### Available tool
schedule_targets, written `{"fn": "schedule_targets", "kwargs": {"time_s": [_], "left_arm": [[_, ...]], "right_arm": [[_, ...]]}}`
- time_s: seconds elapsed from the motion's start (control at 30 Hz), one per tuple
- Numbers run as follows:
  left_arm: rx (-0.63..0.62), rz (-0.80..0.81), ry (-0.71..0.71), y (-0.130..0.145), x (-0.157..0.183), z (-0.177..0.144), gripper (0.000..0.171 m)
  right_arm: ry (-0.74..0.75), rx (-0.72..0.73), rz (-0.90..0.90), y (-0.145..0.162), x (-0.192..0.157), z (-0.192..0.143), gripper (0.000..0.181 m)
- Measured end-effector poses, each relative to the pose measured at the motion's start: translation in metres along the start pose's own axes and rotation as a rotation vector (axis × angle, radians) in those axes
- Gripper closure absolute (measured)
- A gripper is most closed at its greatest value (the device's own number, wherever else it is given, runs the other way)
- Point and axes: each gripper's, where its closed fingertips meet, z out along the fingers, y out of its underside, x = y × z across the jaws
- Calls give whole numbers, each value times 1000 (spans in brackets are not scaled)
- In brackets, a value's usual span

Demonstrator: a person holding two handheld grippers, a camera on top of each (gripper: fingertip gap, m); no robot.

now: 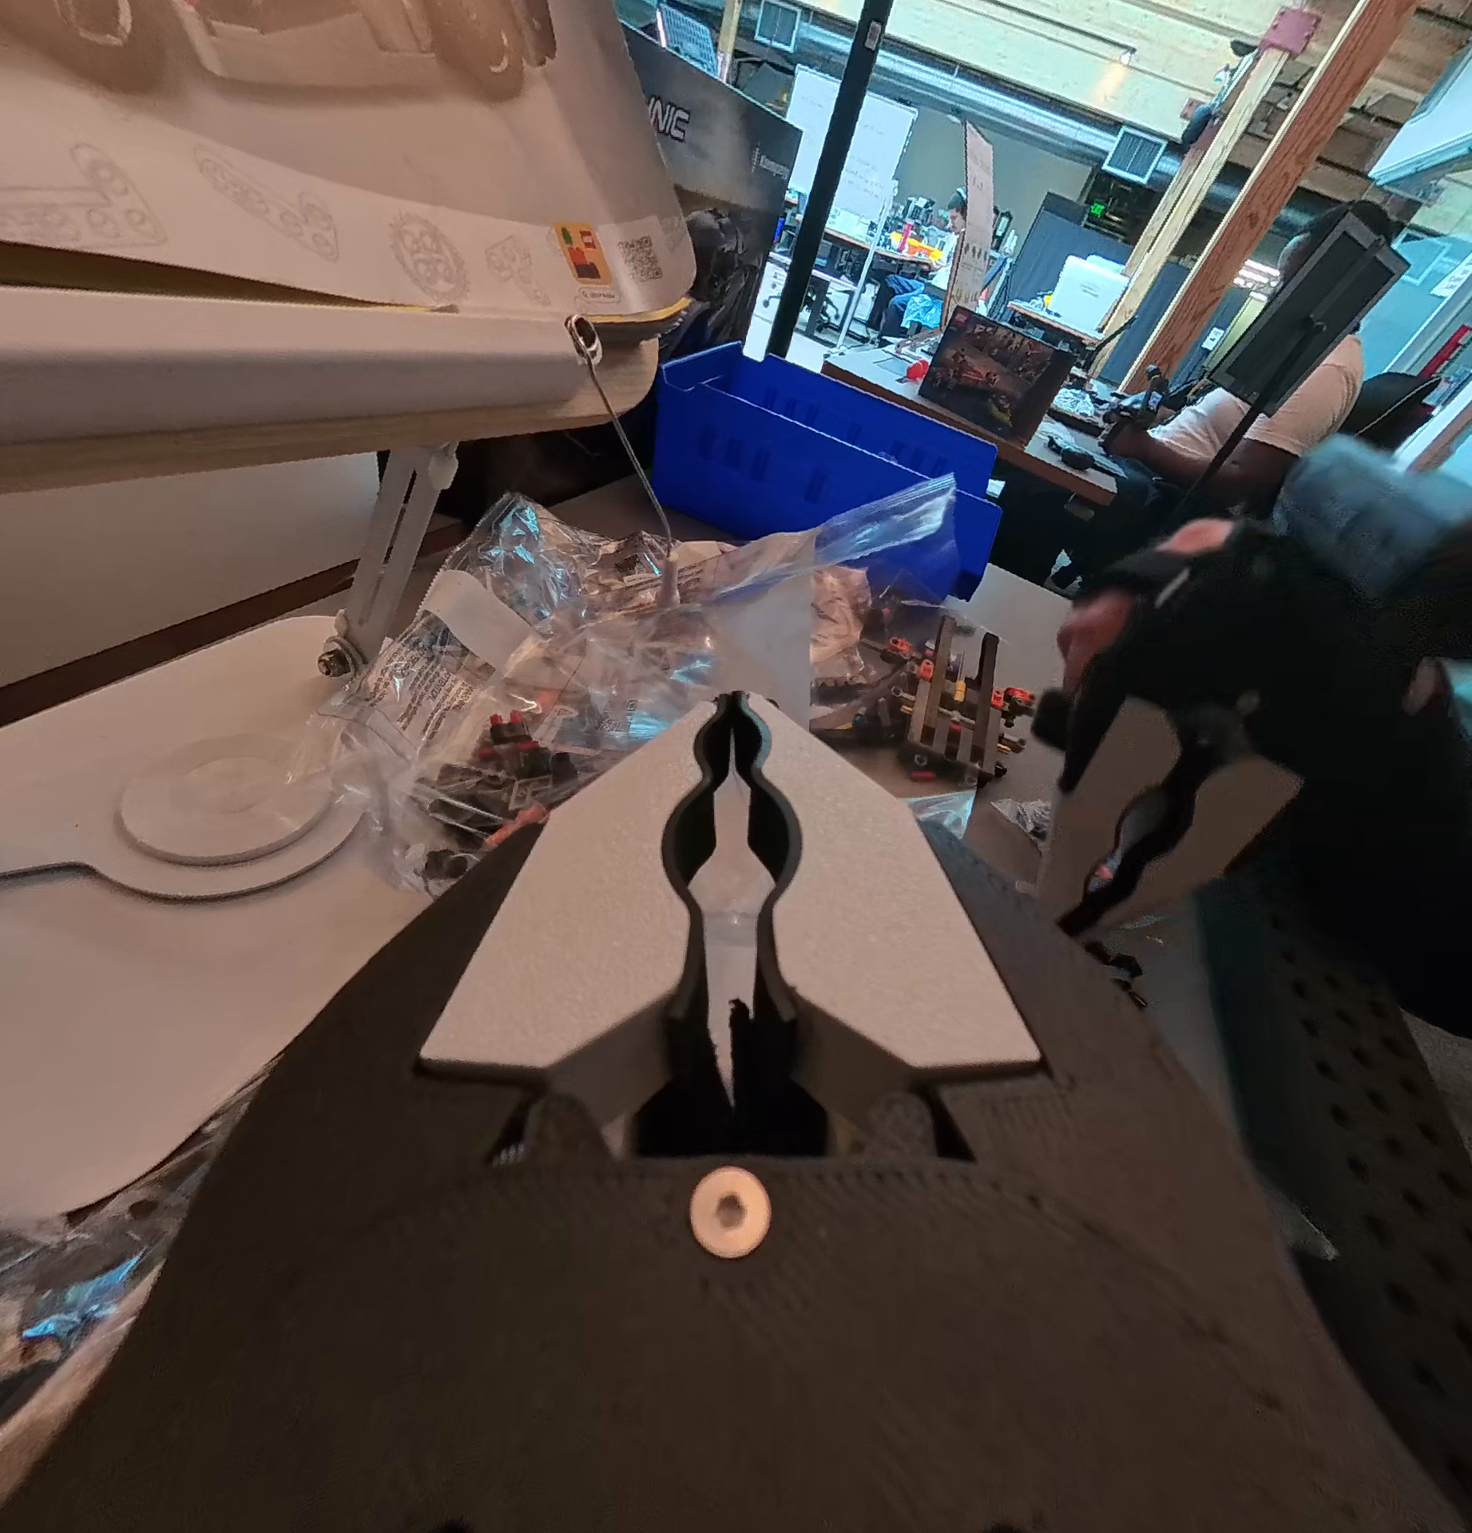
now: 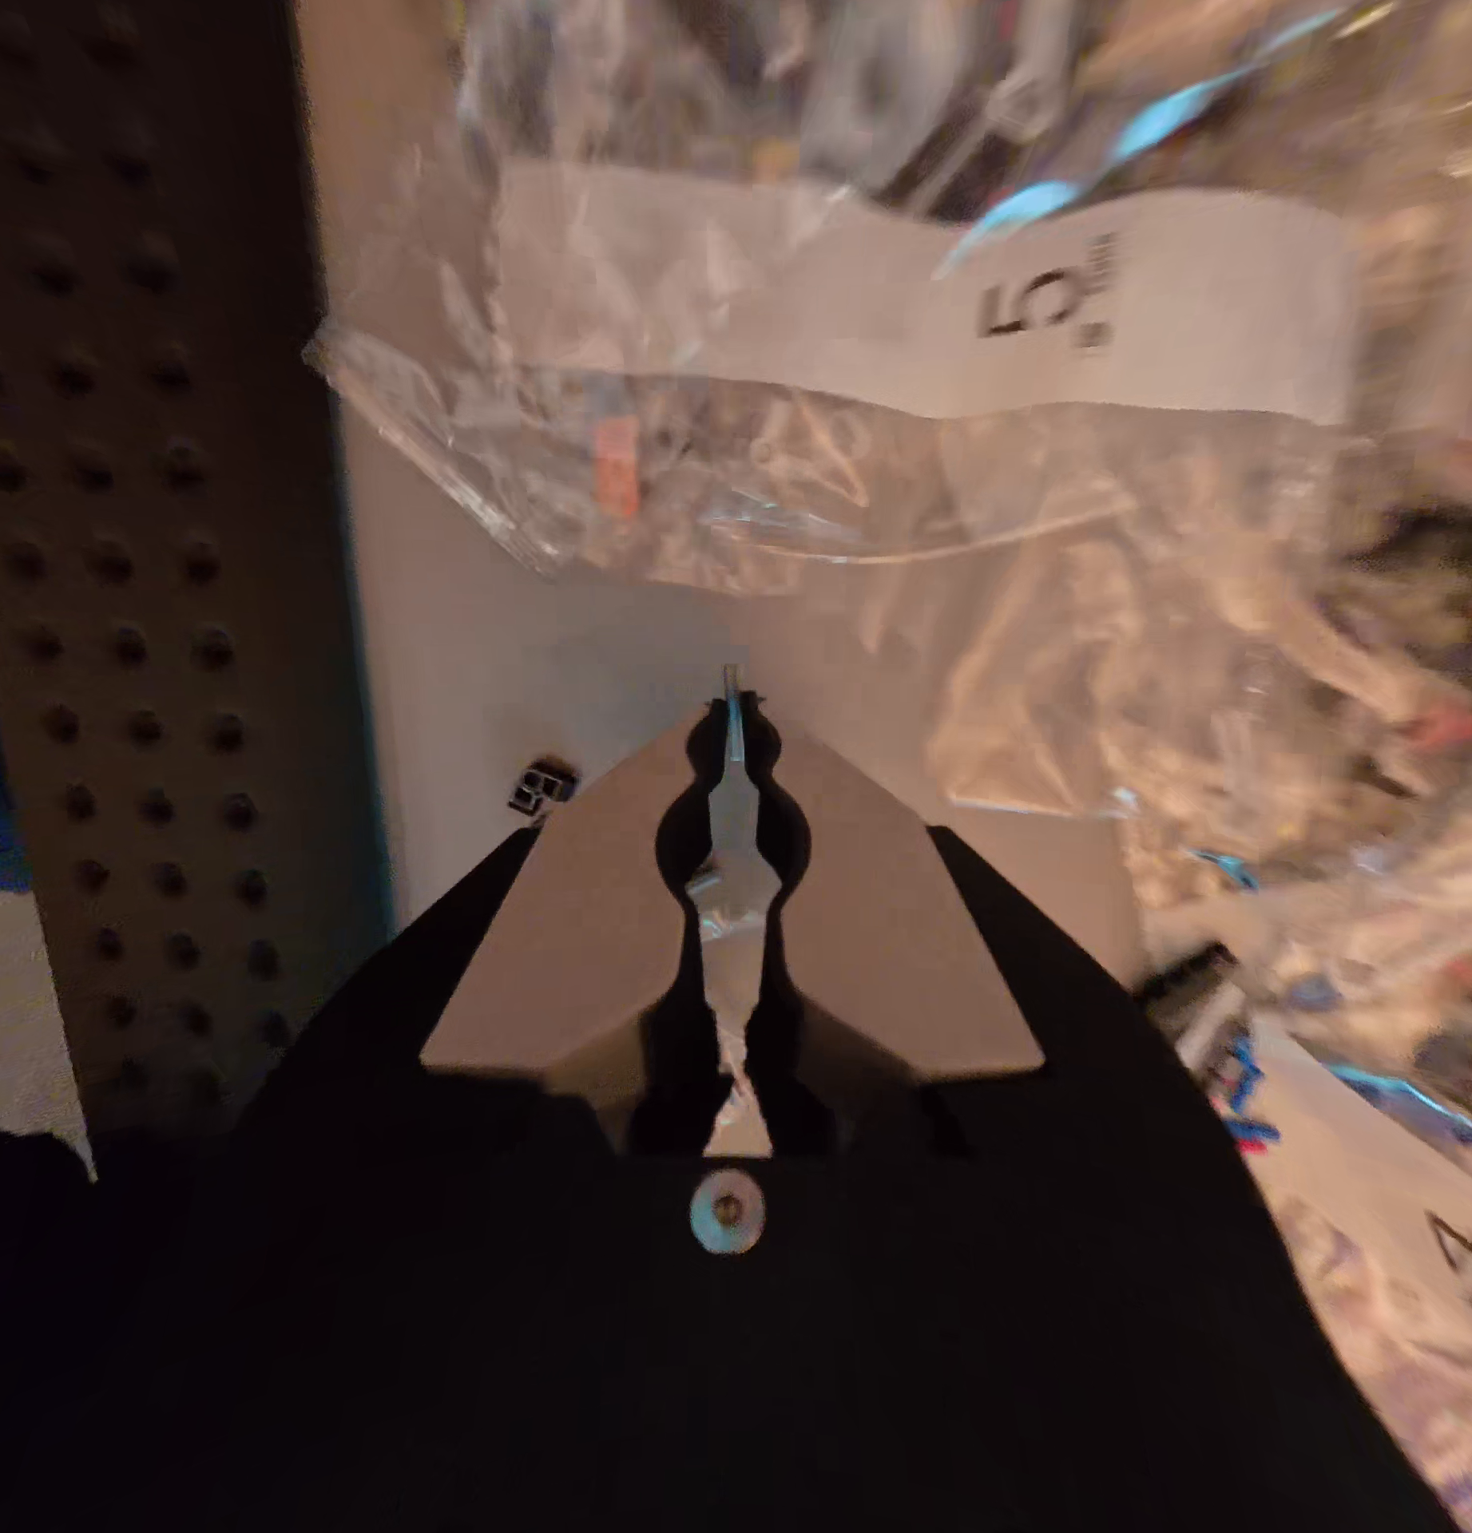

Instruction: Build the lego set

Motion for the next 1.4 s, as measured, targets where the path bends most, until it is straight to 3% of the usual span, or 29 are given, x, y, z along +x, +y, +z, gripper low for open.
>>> {"fn": "schedule_targets", "kwargs": {"time_s": [0.17, 0.23, 0.37, 0.47, 0.67, 0.8, 0.9, 1.1, 1.23, 1.4], "left_arm": [[-7, 3, 14, 1, 4, 4, 171], [-12, 4, 21, 2, 6, 6, 171], [-29, 12, 25, 6, 8, 9, 171], [-31, 12, 28, 6, 9, 10, 171], [-33, 10, 31, 7, 9, 11, 171], [-29, 9, 25, 6, 8, 9, 171], [-20, 5, 17, 4, 5, 6, 171], [-26, 1, 12, 7, 3, 8, 171], [-33, 0, 11, 9, 2, 9, 171], [-32, -1, 10, 9, 1, 8, 171]], "right_arm": [[181, 227, 28, -35, 40, -55, 181], [273, 246, 15, -49, 59, -63, 181], [374, 264, 3, -75, 90, -59, 180], [500, 226, 19, -75, 120, -51, 180], [518, 257, 51, -69, 124, -54, 170], [474, 321, 53, -69, 109, -76, 167], [357, 265, 55, -44, 87, -75, 166], [53, 91, 3, 20, 21, -28, 162], [-117, -11, -53, 39, -23, 4, 159], [-214, -70, -91, 42, -49, 19, 157]]}}
